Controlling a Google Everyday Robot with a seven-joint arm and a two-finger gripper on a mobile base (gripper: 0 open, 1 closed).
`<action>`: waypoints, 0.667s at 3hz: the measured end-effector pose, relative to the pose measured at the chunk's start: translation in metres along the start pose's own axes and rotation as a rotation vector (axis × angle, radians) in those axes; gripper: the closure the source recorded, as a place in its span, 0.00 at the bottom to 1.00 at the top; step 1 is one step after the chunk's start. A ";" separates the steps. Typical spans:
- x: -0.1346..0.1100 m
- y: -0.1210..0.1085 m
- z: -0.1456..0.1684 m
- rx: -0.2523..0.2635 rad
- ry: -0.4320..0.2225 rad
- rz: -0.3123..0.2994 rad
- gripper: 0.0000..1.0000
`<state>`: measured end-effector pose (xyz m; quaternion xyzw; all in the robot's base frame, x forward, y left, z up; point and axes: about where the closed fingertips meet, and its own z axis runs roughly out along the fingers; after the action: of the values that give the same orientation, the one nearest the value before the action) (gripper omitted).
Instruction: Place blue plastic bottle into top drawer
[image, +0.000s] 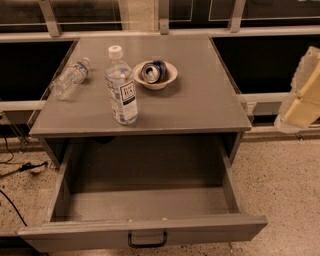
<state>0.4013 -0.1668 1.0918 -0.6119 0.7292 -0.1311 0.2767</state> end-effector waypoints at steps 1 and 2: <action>0.000 0.000 0.000 0.000 0.000 0.000 0.00; 0.000 0.000 0.000 0.000 0.000 0.000 0.00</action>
Offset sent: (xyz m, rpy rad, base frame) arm 0.0084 0.0249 -0.0070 0.0545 0.0054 0.0543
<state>0.4014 -0.1668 1.0918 -0.6119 0.7292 -0.1311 0.2767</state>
